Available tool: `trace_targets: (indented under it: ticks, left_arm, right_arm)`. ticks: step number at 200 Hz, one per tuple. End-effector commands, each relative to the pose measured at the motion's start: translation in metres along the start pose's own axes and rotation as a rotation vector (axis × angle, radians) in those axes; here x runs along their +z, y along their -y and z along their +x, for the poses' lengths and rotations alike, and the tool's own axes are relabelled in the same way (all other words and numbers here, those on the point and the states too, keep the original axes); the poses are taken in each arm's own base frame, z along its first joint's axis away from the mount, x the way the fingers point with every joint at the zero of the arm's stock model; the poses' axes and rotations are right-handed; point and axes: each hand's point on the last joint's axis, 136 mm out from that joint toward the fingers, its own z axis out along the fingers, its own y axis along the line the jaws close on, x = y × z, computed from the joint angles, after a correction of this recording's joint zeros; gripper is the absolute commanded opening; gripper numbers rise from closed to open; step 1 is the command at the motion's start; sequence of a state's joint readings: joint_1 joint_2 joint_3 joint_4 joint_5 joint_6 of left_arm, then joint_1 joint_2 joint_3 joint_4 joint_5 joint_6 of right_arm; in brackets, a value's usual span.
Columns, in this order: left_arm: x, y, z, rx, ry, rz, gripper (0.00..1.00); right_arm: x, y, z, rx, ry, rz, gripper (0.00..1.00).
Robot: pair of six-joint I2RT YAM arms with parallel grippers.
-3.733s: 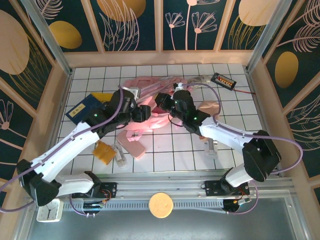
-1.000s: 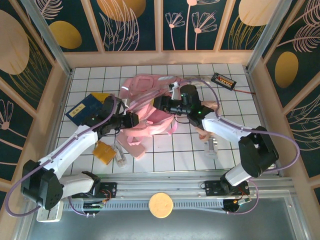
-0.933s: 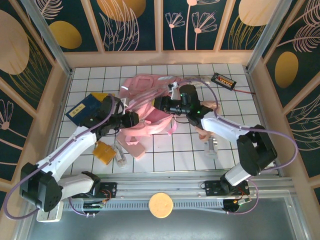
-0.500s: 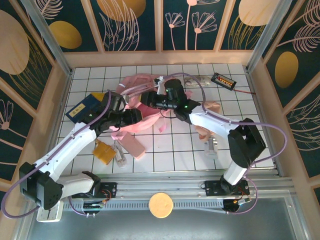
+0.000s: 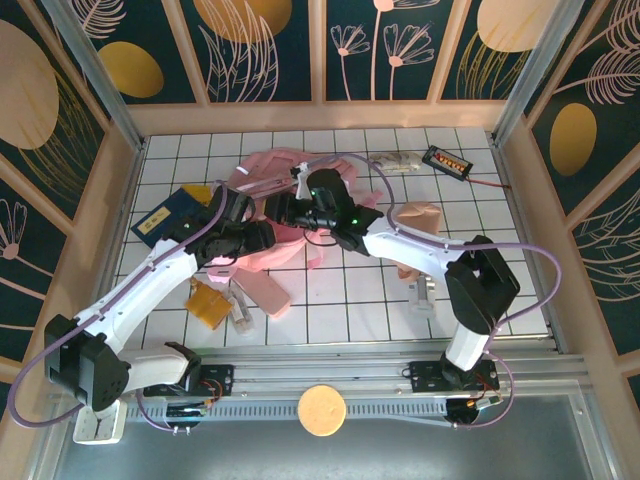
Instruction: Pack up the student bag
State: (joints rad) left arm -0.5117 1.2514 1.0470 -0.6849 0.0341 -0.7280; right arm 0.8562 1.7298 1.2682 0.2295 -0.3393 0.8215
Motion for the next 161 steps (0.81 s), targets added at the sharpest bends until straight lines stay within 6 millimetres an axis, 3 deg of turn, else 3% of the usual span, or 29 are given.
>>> trace_targets:
  ticks: [1, 26, 57, 95, 122, 146, 161]
  left_arm:
    - [0.007, -0.021, 0.004, 0.006, 0.001, -0.104, 0.56]
    - [0.01, -0.029, 0.005, 0.018, 0.003, -0.138, 0.48]
    - [0.012, -0.03, 0.004, 0.015, 0.004, -0.142, 0.26]
    - [0.009, -0.029, 0.0, 0.014, 0.017, -0.14, 0.16]
    - [0.009, -0.032, 0.001, 0.008, 0.011, -0.144, 0.0]
    - [0.003, -0.027, -0.001, 0.004, 0.017, -0.124, 0.0]
    - [-0.009, -0.02, -0.009, 0.007, 0.044, -0.097, 0.0]
  right_arm:
    - [-0.01, -0.07, -0.031, -0.067, 0.105, -0.195, 0.13]
    - [-0.011, -0.074, -0.031, -0.071, 0.107, -0.204, 0.11]
    - [-0.012, -0.074, -0.03, -0.07, 0.106, -0.205, 0.1]
    - [-0.014, -0.074, -0.028, -0.072, 0.102, -0.207, 0.08]
    - [-0.014, -0.072, -0.027, -0.078, 0.1, -0.2, 0.07]
    - [-0.014, -0.066, -0.024, -0.098, 0.092, -0.172, 0.06]
    - [-0.013, -0.05, -0.02, -0.135, 0.077, -0.102, 0.04]
